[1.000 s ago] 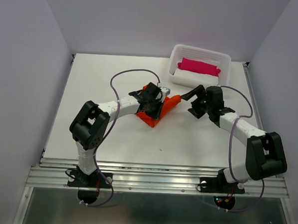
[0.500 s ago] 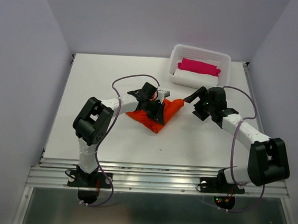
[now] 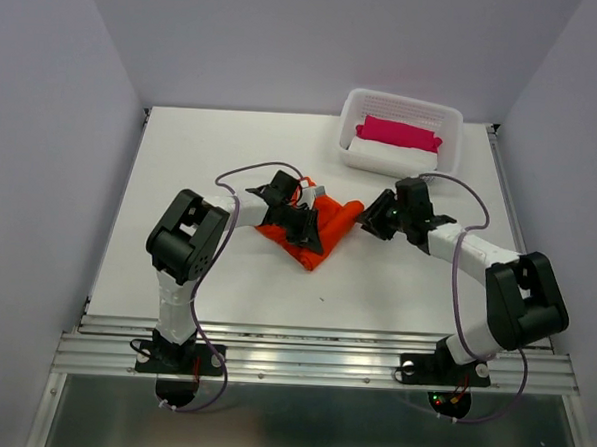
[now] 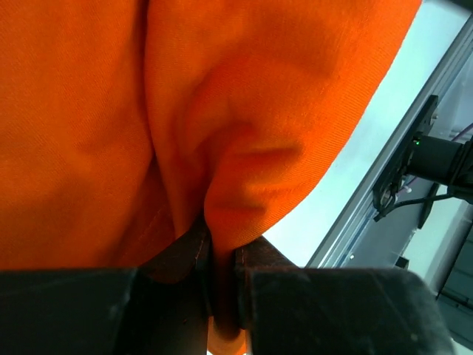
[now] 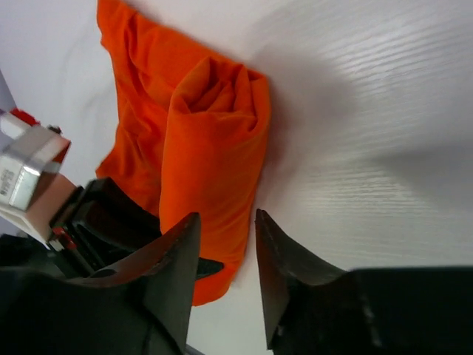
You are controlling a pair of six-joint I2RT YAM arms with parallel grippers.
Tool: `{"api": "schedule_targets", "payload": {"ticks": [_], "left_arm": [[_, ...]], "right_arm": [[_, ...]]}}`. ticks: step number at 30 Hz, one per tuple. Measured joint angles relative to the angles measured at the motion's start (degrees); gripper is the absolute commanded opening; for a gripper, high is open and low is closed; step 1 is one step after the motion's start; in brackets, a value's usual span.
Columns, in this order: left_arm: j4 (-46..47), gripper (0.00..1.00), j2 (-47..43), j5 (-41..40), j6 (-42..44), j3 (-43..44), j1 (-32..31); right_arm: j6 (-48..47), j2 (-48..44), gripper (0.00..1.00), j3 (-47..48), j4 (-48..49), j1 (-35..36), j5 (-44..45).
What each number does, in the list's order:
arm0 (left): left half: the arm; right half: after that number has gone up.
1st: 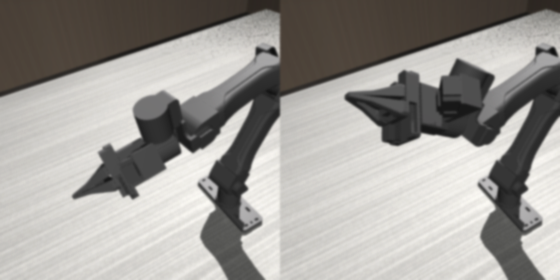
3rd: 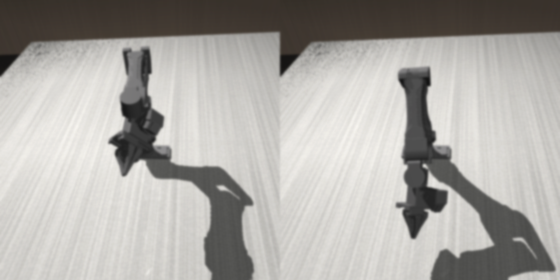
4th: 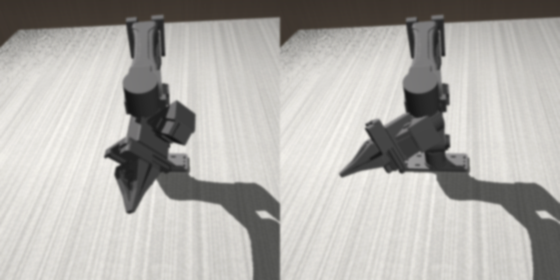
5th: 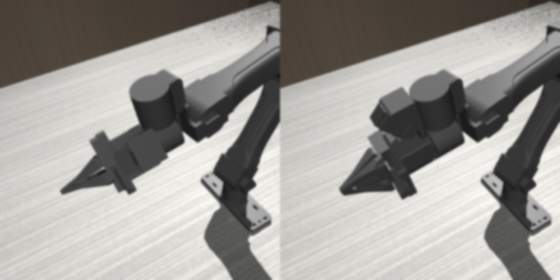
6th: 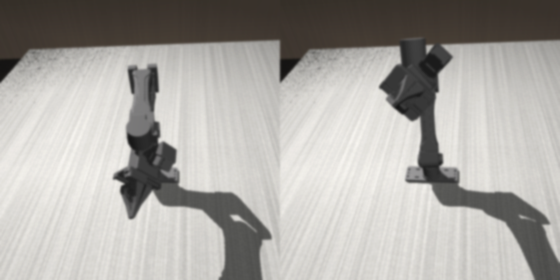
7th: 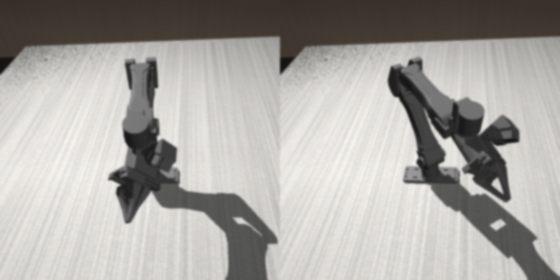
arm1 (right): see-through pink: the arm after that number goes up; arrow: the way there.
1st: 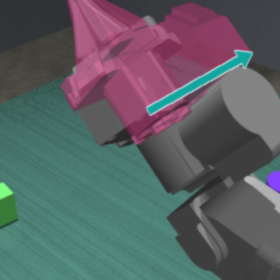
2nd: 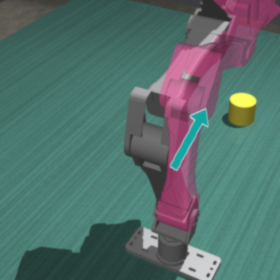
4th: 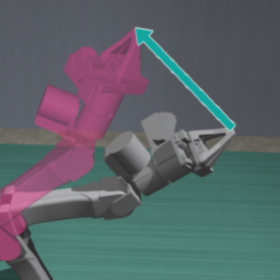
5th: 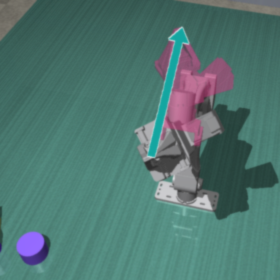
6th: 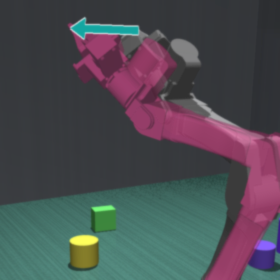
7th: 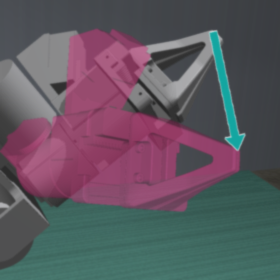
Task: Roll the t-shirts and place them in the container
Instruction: Roll the T-shirt to the center of the board.
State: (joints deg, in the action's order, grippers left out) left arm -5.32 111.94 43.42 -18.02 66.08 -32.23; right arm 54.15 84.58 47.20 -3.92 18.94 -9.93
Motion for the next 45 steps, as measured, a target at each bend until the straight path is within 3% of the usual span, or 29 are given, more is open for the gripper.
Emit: {"api": "schedule_targets", "payload": {"ticks": [3,11,13,14,16,17,20,28,38,41,44,45], "left_arm": [[0.4,0.0,0.0,0.3,-0.7,-0.2,0.1],[0.6,0.0,0.0,0.7,-1.4,-0.3,0.6],[0.5,0.11,0.0,0.7,-1.4,-0.3,0.9],[0.4,0.23,0.0,0.6,-1.4,-0.3,0.9],[-0.4,0.37,0.0,0.1,-1.1,-0.1,1.1],[-1.3,0.51,0.0,-0.5,-0.7,0.3,1.2],[-4.0,0.7,-0.1,-1.4,0.0,1.7,1.3],[-11.1,0.91,-3.0,-8.2,2.7,5.5,1.2],[-18.4,0.9,-8.9,-15.9,4.1,7.0,1.9],[-19.3,0.85,-10.6,-17.1,4.3,7.0,2.8],[-19.3,0.72,-12.0,-17.8,4.3,7.0,5.5],[-18.8,0.61,-12.4,-18.1,4.0,6.7,6.7]], "right_arm": [[-0.1,2.8,0.26,0.6,1.4,2.7,-1.0],[-0.4,9.1,0.22,4.1,3.3,5.2,-2.5],[-0.4,10.0,0.22,5.0,3.5,5.2,-2.6],[-0.4,10.4,0.22,5.5,3.5,5.2,-2.7],[-0.4,11.3,0.22,6.4,3.5,5.2,-2.7],[-0.4,11.9,0.22,7.0,3.6,5.2,-2.7],[-0.4,13.5,0.22,8.7,3.8,5.2,-2.7],[-0.4,17.9,0.22,12.3,4.8,5.5,-2.7],[-0.4,21.3,0.21,16.9,4.8,5.9,-2.7],[-0.4,22.4,0.21,18.5,4.7,6.2,-2.7],[-0.4,23.3,0.21,19.9,4.5,6.4,-2.7],[-0.4,23.6,0.21,20.3,4.4,6.4,-2.7]]}}
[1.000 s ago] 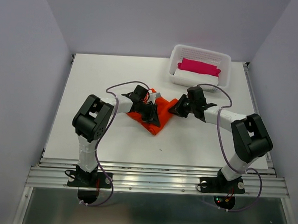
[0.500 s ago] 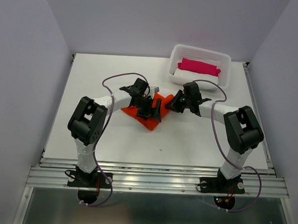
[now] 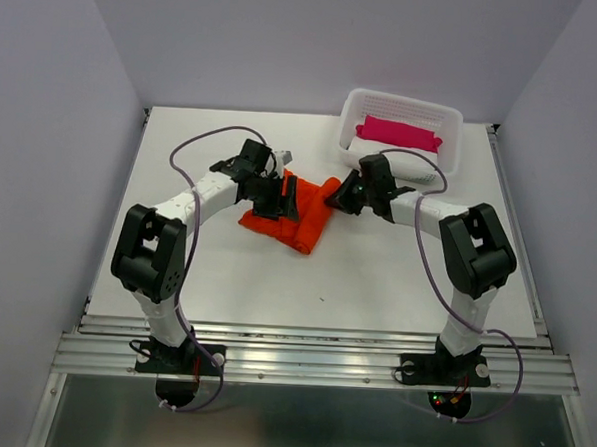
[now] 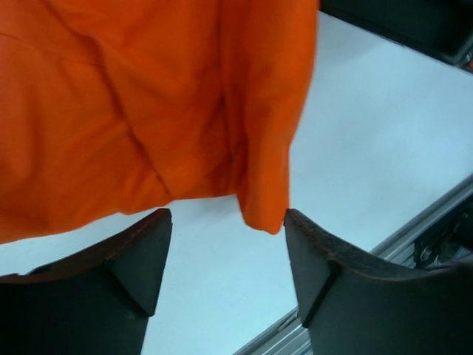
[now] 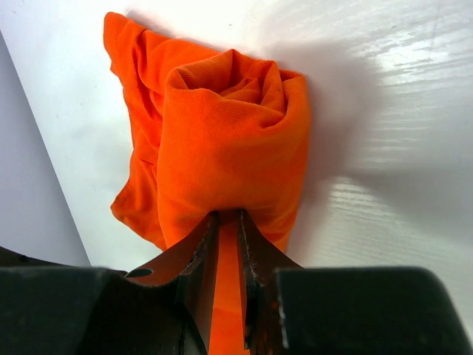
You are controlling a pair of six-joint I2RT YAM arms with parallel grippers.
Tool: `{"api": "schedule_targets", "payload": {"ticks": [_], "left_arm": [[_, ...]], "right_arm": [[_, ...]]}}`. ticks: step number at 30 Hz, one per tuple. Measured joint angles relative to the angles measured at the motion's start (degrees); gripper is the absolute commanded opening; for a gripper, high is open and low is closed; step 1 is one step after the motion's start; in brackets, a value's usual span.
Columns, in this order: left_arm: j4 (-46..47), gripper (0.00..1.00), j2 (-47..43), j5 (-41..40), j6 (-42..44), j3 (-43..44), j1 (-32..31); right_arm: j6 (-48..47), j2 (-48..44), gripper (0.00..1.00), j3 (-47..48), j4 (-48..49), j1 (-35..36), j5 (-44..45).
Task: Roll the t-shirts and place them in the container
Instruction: Roll the T-shirt to the center of the board.
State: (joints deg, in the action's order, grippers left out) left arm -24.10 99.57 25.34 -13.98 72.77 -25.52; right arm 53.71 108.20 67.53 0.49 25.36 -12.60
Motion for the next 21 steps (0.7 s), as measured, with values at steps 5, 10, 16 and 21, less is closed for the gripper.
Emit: {"api": "schedule_targets", "payload": {"ticks": [5,10,16,21], "left_arm": [[3.6,0.18,-0.4,-2.2,-2.0,-2.0,5.9],[8.2,0.0,3.6,-5.3,-5.2,-2.3,8.0],[10.1,0.0,9.9,-7.0,-7.2,-2.3,8.0],[11.5,0.0,11.1,-5.9,-7.5,-2.3,8.0]], "right_arm": [[0.0,2.2,0.21,2.0,0.0,0.6,0.0],[0.0,3.9,0.21,3.8,0.0,1.2,0.1],[0.0,5.9,0.21,6.4,0.0,2.0,0.1],[0.1,8.2,0.21,8.7,0.0,2.7,0.1]]}}
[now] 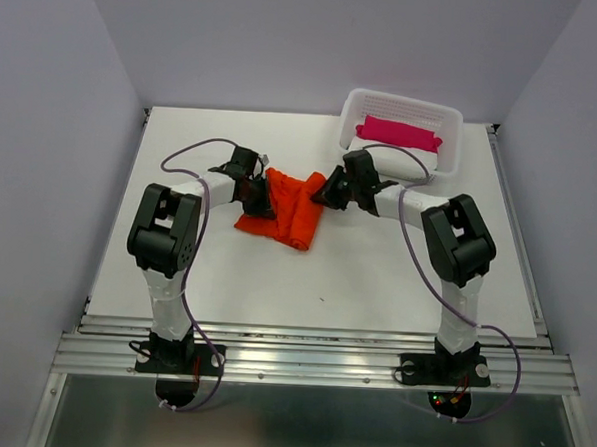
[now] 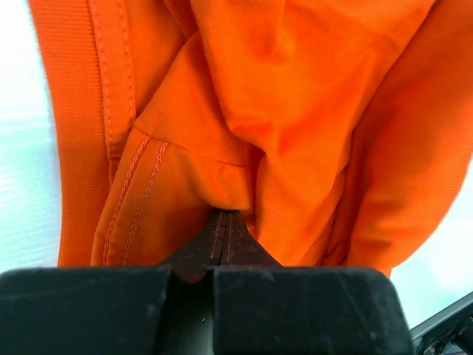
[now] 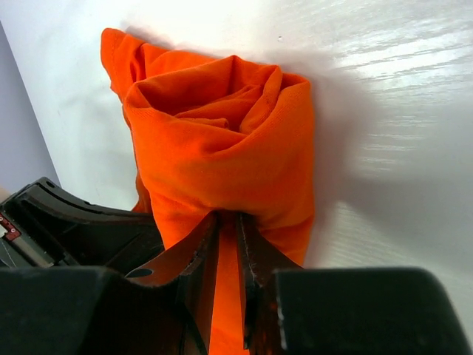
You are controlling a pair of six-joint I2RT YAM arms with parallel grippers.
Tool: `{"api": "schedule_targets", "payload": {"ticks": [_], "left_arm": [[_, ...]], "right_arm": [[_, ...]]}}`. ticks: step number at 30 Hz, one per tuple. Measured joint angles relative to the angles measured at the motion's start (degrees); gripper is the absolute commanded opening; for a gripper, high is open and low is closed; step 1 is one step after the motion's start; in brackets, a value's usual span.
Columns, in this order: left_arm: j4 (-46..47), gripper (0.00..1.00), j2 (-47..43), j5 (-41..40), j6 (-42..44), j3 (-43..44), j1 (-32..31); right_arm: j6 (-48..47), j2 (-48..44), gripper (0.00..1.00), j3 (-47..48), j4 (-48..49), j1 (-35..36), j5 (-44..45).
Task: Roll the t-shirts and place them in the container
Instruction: Roll the T-shirt to the center of the board.
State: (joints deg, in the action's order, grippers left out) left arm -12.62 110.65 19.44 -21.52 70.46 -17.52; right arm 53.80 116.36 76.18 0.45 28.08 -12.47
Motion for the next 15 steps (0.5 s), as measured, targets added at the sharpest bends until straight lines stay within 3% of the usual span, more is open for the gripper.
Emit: {"api": "schedule_targets", "payload": {"ticks": [15], "left_arm": [[2.8,0.0,1.1,3.3,0.2,0.0,0.0]], "right_arm": [[0.2,6.1,0.21,7.7,-1.3,1.9,1.5]]}}
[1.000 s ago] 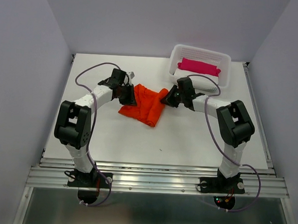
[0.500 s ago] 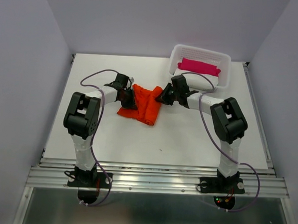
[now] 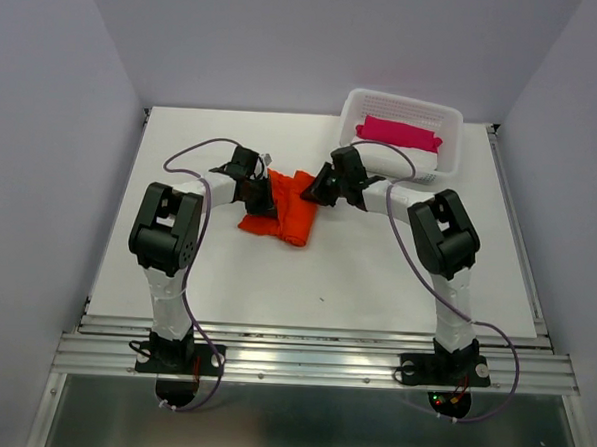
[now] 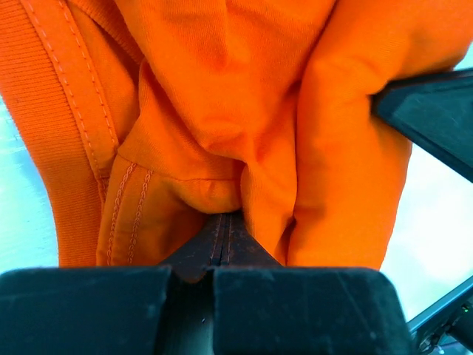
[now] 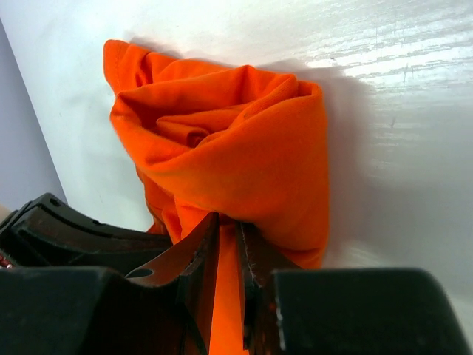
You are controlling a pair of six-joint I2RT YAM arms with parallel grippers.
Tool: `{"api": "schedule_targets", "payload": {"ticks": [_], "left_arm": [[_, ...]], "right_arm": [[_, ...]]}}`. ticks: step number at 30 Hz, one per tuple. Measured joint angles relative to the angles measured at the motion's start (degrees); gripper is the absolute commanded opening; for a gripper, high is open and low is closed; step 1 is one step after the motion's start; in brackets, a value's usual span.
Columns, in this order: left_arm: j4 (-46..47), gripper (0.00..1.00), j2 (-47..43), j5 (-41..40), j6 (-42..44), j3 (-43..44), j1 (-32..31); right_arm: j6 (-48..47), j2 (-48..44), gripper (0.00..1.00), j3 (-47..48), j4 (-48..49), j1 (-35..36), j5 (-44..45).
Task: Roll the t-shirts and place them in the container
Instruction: Roll the T-shirt to the center of the board.
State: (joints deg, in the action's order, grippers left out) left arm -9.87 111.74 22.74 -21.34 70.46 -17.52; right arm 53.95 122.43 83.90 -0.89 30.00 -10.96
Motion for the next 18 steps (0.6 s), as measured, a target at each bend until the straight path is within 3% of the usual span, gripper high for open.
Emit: {"api": "schedule_targets", "payload": {"ticks": [6,12,18], "left_arm": [[-5.1,0.0,-2.6,-4.7,1.6,0.0,-0.1],[-13.9,0.0,-11.5,-11.6,3.3,1.4,0.0],[-14.8,0.0,-17.0,-9.9,3.2,3.3,-0.5]], "right_arm": [[0.0,2.2,0.21,1.9,0.0,0.0,0.1],[0.0,2.4,0.21,2.0,0.0,0.1,0.0],[0.0,2.4,0.21,2.0,0.0,0.1,0.0]]}}
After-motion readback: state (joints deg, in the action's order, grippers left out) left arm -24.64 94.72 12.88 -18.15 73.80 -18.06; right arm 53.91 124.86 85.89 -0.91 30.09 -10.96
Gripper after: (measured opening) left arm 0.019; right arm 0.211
